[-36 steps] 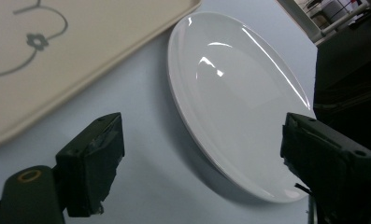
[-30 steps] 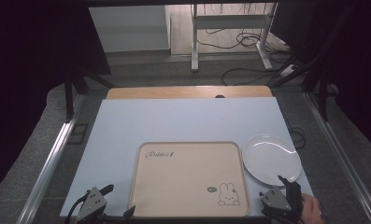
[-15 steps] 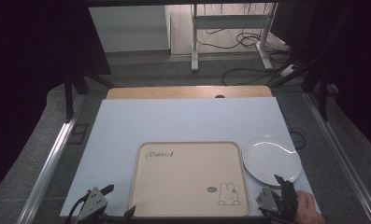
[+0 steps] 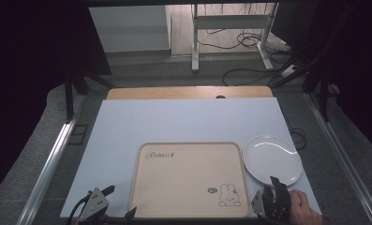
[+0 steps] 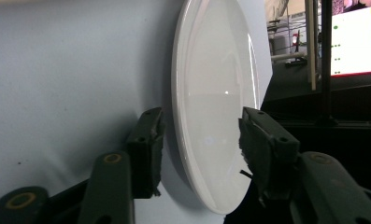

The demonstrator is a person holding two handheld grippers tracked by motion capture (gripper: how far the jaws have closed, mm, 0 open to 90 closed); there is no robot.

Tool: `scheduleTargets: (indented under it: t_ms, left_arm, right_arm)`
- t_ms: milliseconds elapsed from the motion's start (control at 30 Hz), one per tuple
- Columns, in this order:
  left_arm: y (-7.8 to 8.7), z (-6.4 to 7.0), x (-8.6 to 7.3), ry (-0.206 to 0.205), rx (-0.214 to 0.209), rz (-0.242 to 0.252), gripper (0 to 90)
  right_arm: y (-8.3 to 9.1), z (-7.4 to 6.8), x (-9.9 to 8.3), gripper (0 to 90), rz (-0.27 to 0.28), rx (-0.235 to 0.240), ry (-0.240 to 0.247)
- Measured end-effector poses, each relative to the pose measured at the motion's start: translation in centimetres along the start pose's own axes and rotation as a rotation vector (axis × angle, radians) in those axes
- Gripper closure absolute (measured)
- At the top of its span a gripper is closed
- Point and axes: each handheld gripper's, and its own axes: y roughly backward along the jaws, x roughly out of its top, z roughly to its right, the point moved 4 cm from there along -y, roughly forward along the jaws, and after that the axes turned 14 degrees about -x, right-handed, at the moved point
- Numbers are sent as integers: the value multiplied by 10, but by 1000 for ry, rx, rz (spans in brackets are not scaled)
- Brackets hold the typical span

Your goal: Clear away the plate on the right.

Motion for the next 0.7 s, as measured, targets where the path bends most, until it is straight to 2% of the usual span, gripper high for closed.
scheduleTargets:
  t_ms: [33,67,133,167,267,333,367,400,700]
  left_arm:
    - [0,0,0,0,0,0,0]
    - [0,0,0,0,0,-1,0]
    - [0,0,0,-1,1,-2,0]
    - [0,0,0,-1,1,-2,0]
    - [0,0,0,-1,1,-3,0]
    - [-1,0,0,-1,2,-5,0]
    - [-1,0,0,-2,2,-6,0]
    - [-1,0,0,-2,1,-6,0]
    - [-1,0,0,-3,3,-9,0]
  right_arm:
    - [0,0,0,516,0,0,0]
    - [-2,-2,0,546,-2,-6,24]
    - [-3,-3,0,570,-4,-10,41]
    - [-4,-4,0,582,5,35,48]
    - [-6,-5,1,609,3,30,62]
    - [-9,-8,2,648,-2,36,89]
    - [-10,-8,1,658,-5,27,97]
    - [-10,-9,1,663,-20,-9,110]
    - [-19,-12,0,751,-44,6,131]
